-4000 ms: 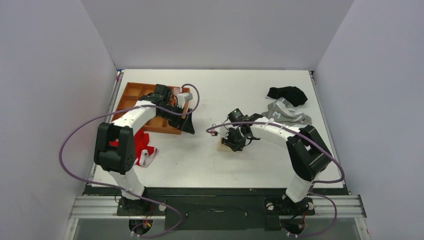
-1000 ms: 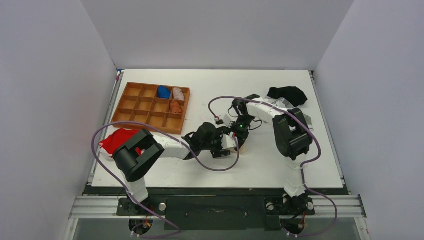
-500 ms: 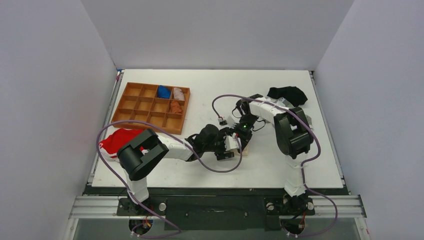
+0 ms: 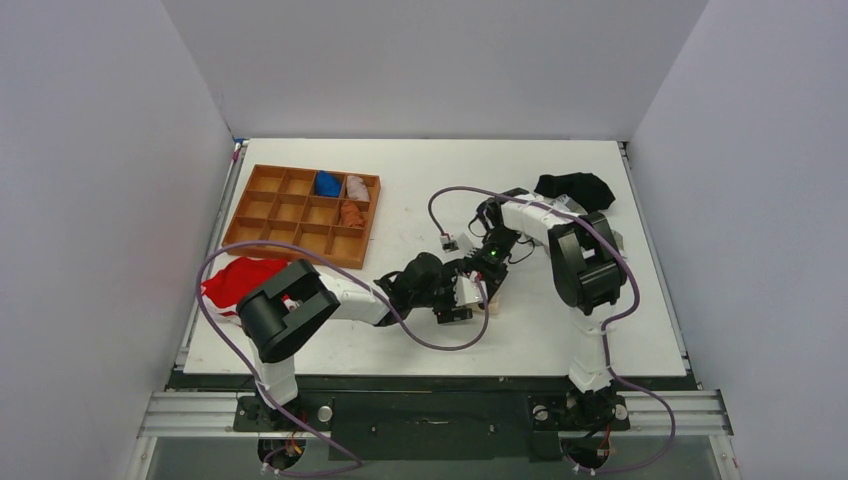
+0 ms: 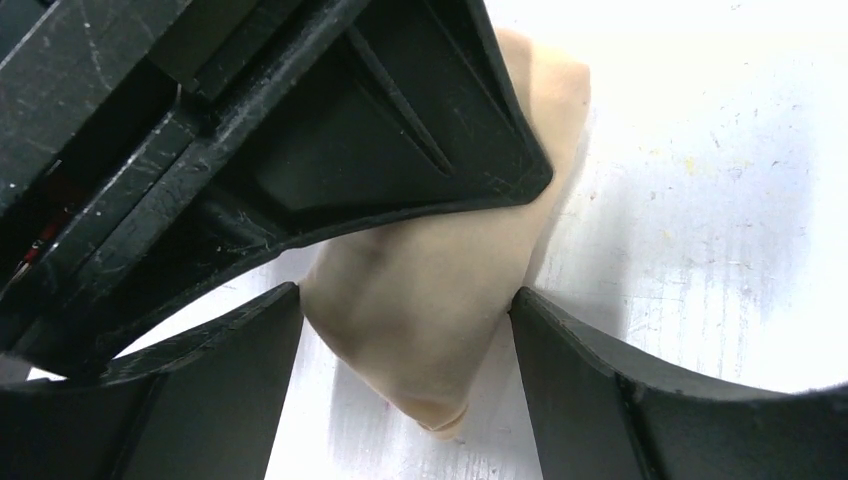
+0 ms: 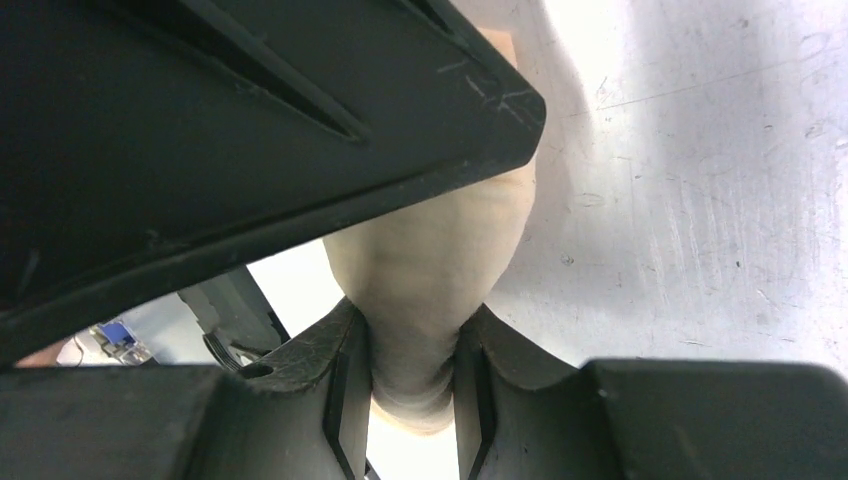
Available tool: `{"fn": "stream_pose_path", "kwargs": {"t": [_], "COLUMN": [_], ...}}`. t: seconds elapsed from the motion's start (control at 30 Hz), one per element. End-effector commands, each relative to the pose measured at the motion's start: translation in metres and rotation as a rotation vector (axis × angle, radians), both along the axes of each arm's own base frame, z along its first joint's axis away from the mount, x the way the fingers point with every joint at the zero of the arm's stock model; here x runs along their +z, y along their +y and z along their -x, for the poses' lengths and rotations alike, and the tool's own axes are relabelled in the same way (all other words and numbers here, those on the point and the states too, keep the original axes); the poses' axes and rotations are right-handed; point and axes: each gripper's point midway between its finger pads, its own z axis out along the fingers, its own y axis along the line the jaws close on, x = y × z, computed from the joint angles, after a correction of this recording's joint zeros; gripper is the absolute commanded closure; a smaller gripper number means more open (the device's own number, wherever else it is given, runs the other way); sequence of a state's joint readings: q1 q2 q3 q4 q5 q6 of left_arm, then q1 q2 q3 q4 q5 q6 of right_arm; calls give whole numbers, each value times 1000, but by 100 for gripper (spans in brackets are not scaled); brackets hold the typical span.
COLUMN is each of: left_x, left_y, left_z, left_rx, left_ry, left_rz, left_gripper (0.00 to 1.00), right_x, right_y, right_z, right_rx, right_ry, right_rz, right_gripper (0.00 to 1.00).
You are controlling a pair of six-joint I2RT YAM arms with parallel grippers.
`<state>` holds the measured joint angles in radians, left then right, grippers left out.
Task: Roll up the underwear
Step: Roll the underwear to the center of the board.
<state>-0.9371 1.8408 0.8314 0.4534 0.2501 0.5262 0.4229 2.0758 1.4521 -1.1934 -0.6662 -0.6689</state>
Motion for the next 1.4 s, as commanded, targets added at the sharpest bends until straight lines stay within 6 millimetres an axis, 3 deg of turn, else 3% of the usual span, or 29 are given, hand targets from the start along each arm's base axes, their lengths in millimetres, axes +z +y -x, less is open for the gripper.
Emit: {"fn": "stream_pose_path", "kwargs": {"t": [0.0, 0.2, 0.6, 1.1, 1.37], "left_x": [-36, -45, -50, -18, -20], "left_y": [-5, 5, 2, 8, 7], "left_z": [47, 48, 34, 13, 10], "left_rx": [-171, -170, -134, -120, -117], "left_ry": [36, 35, 51, -66, -52], "left_rz": [-110, -156, -171, -97, -96], "left_gripper": [28, 28, 29, 24, 23], "right_x": [-22, -23, -20, -17, -16], "right_y": [15, 14, 12, 15, 17], "right_z": [-13, -12, 2, 8, 17], "right_rx": [11, 13, 62, 82, 104], "right_ry": [-38, -31, -18, 1, 28], "right_rz": [-30, -27, -58, -63, -87], "right_gripper": [100, 100, 100, 100, 100]}}
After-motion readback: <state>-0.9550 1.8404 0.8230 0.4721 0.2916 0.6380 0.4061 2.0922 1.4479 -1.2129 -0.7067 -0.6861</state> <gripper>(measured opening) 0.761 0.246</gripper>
